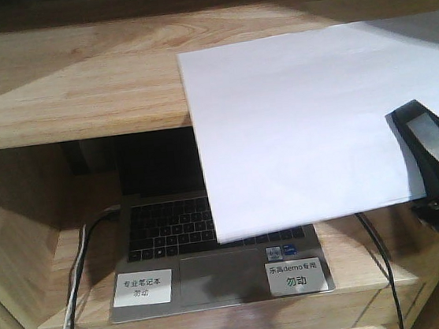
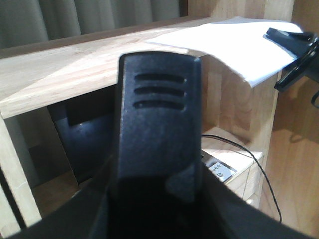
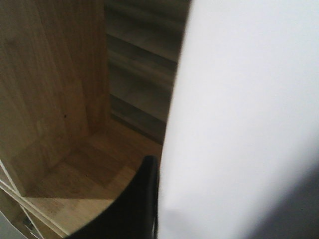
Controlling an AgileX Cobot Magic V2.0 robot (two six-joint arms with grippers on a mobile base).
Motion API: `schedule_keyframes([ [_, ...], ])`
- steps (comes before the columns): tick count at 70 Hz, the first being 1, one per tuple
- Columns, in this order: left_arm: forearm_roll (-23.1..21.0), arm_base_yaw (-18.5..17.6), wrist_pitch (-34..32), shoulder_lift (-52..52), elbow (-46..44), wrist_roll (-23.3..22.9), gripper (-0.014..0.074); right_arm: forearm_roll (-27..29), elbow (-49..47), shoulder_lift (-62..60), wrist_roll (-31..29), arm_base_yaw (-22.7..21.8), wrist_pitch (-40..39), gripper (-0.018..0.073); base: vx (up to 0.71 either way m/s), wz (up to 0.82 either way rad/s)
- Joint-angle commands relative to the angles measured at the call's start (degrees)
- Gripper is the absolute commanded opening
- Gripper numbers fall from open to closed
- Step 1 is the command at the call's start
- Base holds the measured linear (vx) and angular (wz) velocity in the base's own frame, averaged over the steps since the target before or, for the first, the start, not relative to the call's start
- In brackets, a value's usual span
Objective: Grab stapler and paper to desk for stapling
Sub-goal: 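Pull the white paper off the shelf with the right gripper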
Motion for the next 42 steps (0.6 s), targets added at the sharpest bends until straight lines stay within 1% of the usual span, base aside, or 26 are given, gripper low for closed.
schedule_keyframes([
  [1, -0.94, -0.19, -6.72, 0.98, -1.44, -0.05, -0.0006, -1.74, -1.71, -0.12, -0.84, 0.06, -9.6, -0.0012, 0.0, 0.0],
  [20, -0.94, -0.19, -6.72, 0.98, -1.44, -0.05, -0.0006, -2.07, -1.89, -0.12, -0.84, 0.06, -10.53, -0.001, 0.0, 0.0],
  [32, -0.94, -0.19, -6.72, 0.98, -1.44, -0.05, -0.0006, -4.85, -3.78, -0.33, -0.84, 0.06, -10.41, -0.001, 0.0, 0.0],
  [42, -0.94, -0.19, -6.72, 0.98, -1.44, -0.05, -0.0006, -6.65, -5.71, -2.42, -2.88, 0.06, -9.31, -0.0008, 0.0, 0.0],
])
